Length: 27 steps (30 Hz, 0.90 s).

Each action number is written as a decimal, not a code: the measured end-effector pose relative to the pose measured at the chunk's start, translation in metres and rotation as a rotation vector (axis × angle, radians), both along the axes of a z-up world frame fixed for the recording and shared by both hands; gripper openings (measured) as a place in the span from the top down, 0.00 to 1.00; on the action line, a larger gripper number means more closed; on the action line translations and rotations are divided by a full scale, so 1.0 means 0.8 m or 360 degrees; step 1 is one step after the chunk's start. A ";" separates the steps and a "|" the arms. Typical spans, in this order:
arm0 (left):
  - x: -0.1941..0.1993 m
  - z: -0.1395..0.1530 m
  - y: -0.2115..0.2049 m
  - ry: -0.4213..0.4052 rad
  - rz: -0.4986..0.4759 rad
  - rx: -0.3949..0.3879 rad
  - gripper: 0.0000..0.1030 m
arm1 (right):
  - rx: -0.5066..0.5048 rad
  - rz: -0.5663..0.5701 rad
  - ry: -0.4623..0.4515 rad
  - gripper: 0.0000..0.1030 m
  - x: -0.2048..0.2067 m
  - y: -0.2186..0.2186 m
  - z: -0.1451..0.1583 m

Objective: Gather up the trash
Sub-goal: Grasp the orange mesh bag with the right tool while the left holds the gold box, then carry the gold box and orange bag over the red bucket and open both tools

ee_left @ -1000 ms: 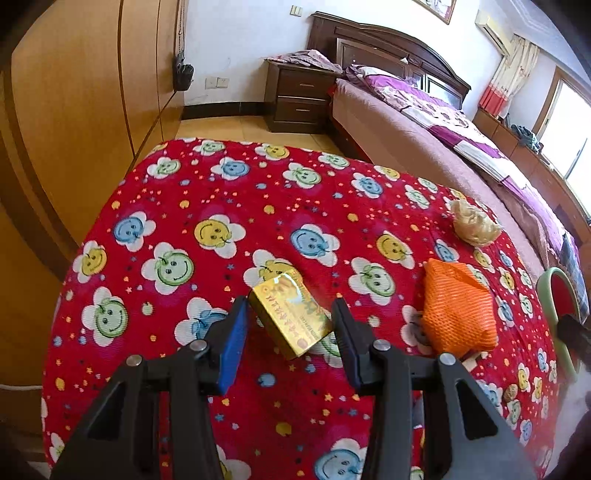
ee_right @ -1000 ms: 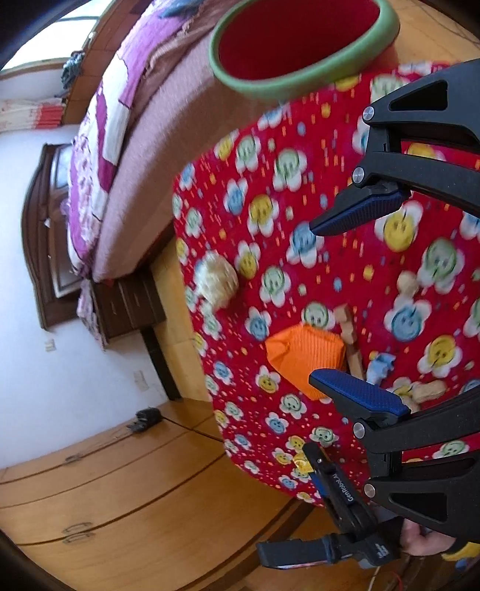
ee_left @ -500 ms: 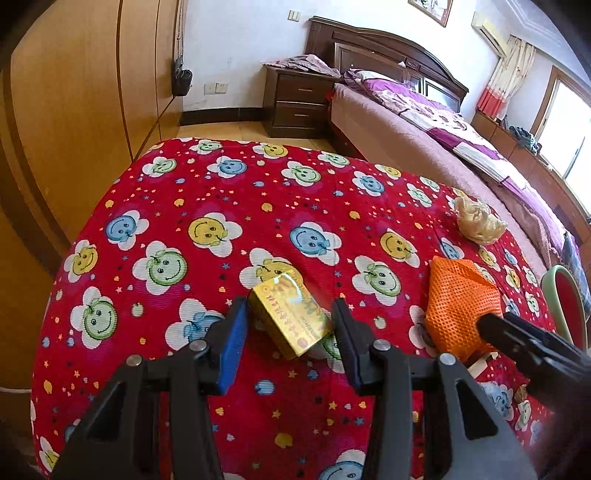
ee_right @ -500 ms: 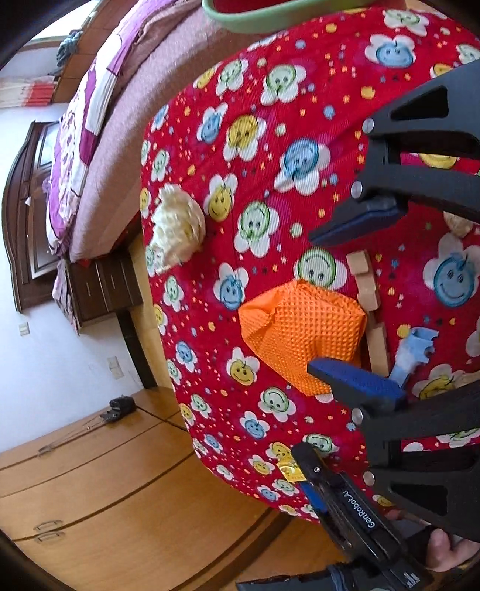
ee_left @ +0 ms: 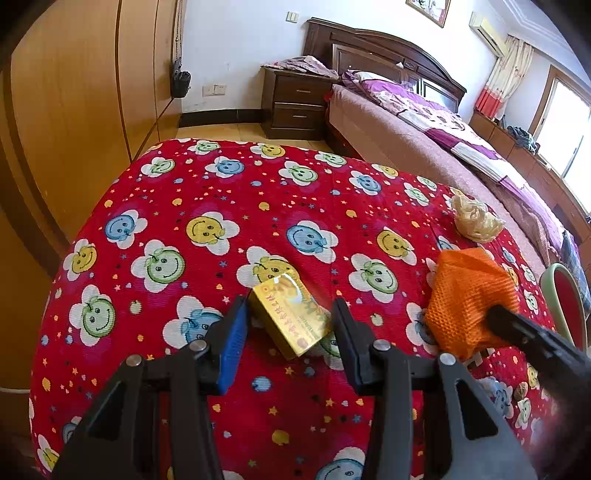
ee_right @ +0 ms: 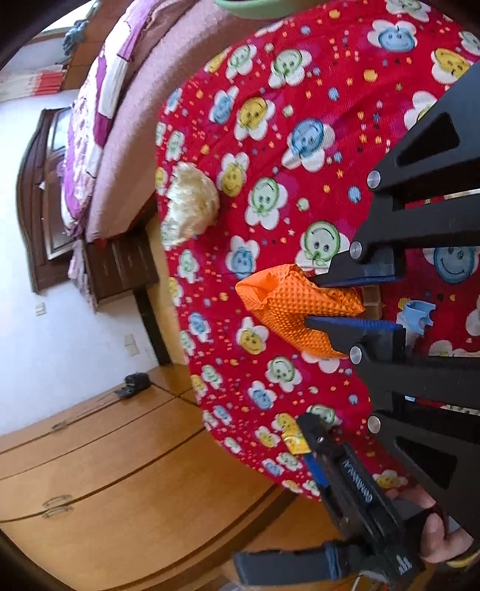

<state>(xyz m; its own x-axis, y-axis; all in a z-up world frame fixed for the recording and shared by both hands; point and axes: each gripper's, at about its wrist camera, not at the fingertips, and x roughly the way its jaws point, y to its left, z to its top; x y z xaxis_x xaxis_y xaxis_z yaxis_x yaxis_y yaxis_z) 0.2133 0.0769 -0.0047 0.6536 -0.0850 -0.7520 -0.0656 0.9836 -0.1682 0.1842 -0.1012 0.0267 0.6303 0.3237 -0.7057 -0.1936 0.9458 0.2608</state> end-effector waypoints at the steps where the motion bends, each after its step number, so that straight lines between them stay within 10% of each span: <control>1: 0.000 0.000 0.000 -0.0002 -0.0005 -0.0002 0.55 | -0.0001 -0.0006 -0.0018 0.88 -0.003 -0.002 0.004; 27: -0.036 0.046 -0.066 -0.0123 -0.0230 0.0017 0.55 | -0.0071 -0.0425 -0.0190 0.90 -0.102 -0.147 0.068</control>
<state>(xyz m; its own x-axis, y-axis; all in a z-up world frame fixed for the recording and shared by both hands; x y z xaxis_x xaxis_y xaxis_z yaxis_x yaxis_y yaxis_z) 0.1842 0.0239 0.0321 0.6914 -0.1743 -0.7012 0.0893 0.9836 -0.1564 0.1024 -0.2187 0.0810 0.7684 0.1057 -0.6312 0.0365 0.9774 0.2081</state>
